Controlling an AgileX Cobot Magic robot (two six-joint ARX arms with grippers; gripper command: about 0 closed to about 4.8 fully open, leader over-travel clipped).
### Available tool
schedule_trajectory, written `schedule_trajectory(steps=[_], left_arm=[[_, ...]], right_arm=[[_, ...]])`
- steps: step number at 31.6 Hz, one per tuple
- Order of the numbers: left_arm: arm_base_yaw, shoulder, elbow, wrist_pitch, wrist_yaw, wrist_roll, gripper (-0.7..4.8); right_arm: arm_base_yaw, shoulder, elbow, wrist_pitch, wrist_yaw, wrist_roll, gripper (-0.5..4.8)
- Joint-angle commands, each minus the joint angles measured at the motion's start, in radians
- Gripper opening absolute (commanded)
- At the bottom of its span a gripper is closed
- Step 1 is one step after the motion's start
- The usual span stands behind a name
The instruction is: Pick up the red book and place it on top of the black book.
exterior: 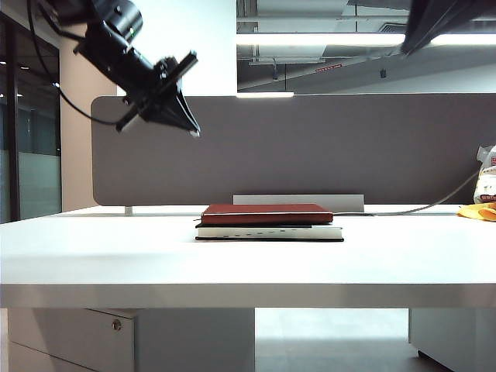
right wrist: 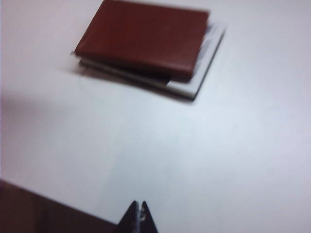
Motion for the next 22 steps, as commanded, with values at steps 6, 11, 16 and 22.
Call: schedule_trajectory(steps=[6,11,16,22], left_arm=[[0.001,-0.121,-0.007,-0.116,-0.080,0.088,-0.06],[0.001,-0.236,-0.090,-0.085,-0.137,0.093,-0.05],[0.001,-0.360,-0.182,-0.070,-0.207,0.137,-0.06],[0.001,-0.553,-0.396,0.033,-0.276,0.133,-0.06]], right_arm=[[0.000,-0.127,0.000,-0.055,0.105,0.013,-0.03],[0.000,-0.170,-0.001,-0.076,0.106,0.013,-0.03],[0.000,-0.206,-0.014,-0.093,0.128,0.013,-0.03],[0.000,-0.275,-0.095,-0.090,0.135,0.020,-0.03]])
